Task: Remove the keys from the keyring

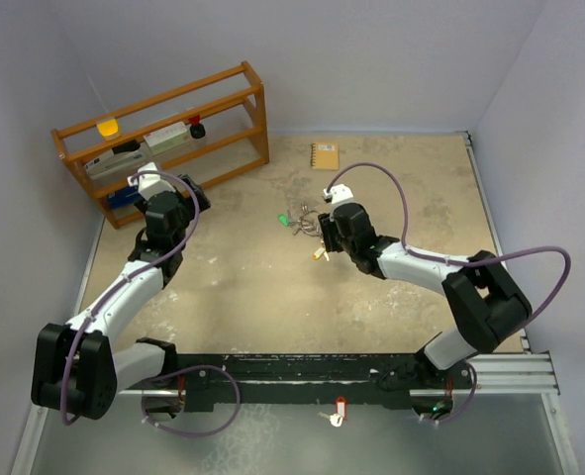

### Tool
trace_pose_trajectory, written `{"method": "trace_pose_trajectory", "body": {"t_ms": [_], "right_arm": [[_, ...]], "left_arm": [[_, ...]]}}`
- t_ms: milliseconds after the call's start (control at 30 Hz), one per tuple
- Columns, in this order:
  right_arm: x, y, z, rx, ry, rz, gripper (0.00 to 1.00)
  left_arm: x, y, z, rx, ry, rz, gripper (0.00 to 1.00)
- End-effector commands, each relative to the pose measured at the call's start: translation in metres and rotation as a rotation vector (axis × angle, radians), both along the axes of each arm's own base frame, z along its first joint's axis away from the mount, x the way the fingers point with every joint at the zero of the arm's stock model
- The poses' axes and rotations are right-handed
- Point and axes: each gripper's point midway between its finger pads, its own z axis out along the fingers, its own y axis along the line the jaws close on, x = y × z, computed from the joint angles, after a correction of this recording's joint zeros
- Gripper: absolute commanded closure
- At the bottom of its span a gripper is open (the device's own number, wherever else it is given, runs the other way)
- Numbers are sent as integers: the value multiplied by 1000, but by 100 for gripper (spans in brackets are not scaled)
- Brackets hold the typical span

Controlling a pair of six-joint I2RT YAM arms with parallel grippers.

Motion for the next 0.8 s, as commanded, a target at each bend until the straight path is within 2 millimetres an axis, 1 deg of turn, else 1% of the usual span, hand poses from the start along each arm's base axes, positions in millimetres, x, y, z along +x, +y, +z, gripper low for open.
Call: {"method": "trace_pose_trajectory", "body": {"t_ms": [0, 67, 200, 233, 267, 400, 533, 767], "right_arm": [[15, 23, 24, 50, -69, 37, 51], [17, 31, 25, 70, -71, 56, 50], [24, 45, 23, 81, -61, 101, 48], [24, 46, 18, 75, -48, 109, 47], [29, 53, 24, 85, -55, 121, 45], [38, 66, 23, 91, -44, 151, 42], [43, 67, 22, 82, -44, 145, 41], [38, 62, 13, 73, -21, 128, 42]], "left_arm": [[5, -11, 8, -30, -28, -53, 17], [7, -19, 5, -41, -40, -97, 21], [5, -31, 8, -71, -87, -161, 23], [4, -33, 10, -74, -98, -176, 23], [2, -34, 12, -78, -105, -184, 23], [-3, -37, 17, -81, -127, -207, 24], [-5, -36, 18, -76, -122, -207, 25], [-4, -39, 15, -75, -119, -221, 26]]}}
